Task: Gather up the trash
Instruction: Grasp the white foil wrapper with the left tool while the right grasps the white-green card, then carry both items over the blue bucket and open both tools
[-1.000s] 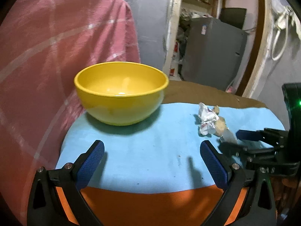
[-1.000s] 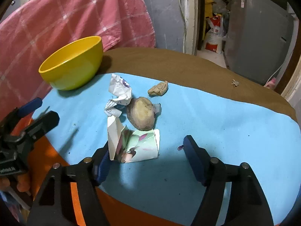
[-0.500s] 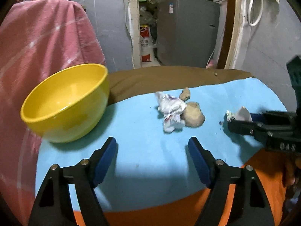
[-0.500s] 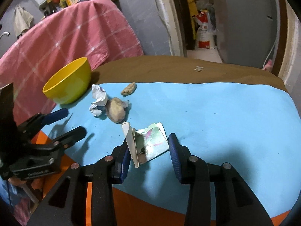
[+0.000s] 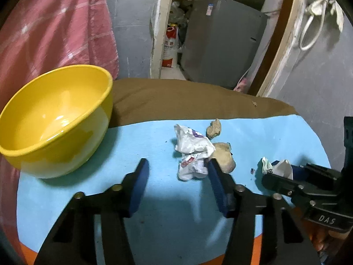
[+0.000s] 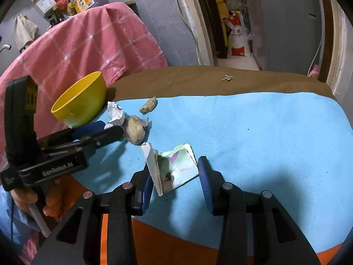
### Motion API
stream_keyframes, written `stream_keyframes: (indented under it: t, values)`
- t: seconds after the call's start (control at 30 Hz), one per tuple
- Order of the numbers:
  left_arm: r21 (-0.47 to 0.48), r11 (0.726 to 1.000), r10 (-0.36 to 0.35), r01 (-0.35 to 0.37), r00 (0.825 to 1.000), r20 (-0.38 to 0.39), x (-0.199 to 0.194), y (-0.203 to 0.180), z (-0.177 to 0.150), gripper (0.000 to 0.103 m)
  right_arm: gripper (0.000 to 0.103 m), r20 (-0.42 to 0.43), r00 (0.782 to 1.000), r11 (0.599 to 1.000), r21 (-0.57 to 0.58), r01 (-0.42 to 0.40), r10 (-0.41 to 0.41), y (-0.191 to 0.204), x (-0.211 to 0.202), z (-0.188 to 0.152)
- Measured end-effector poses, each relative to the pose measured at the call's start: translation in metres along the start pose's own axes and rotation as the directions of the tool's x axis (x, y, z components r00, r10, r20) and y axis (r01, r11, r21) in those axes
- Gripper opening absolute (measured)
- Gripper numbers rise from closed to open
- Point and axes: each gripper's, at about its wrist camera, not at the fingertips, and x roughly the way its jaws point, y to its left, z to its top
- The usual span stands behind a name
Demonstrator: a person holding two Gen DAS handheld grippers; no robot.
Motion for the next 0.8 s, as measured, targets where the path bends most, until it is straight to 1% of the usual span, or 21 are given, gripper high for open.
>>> stream_keyframes:
  t: [0.03,0.1,0.2,0.37,0.5,0.67,0.8]
  values:
    - [-0.004,1.0,0.0,0.0,1.0,0.002,-0.0001,-0.0001,0.0,0.041,0.037,0.0,1.0,1.0,-0.003,0.003,-0.003,-0.0002,0.0,-0.0009]
    - [-0.003,1.0,-0.009,0.009,1.0,0.004,0.0003,-0.0015,-0.0002,0.033,0.037,-0.002,1.0,1.0,-0.011,0.013,-0.013,0.0019,0.0007,-0.0005]
    - [0.001,1.0,-0.011,0.011,1.0,0.006,0.0003,-0.0038,0.0004,0.016,0.038,-0.004,1.0,1.0,-0.015,0.016,-0.016,0.0011,0.0005,-0.0009]
    - [-0.003,1.0,-0.024,0.025,0.999,0.022,-0.0009,-0.0052,-0.0006,0.01,0.038,-0.003,1.0,1.0,-0.015,0.015,-0.015,0.0012,0.0007,-0.0008]
    - [-0.01,1.0,-0.028,0.028,0.999,0.029,-0.0035,-0.0059,-0.0027,0.009,0.038,-0.004,1.0,1.0,-0.018,0.019,-0.019,0.0024,0.0011,-0.0005]
    - [-0.013,1.0,-0.026,0.027,0.999,0.038,-0.006,-0.0076,-0.0043,0.009,0.039,-0.008,0.999,0.998,-0.048,0.042,-0.042,0.0061,0.0028,-0.002]
    - [-0.011,1.0,-0.019,0.02,0.999,0.048,-0.0071,-0.0075,-0.006,0.009,0.037,-0.005,0.999,0.997,-0.061,0.049,-0.05,0.0081,0.0031,-0.004]
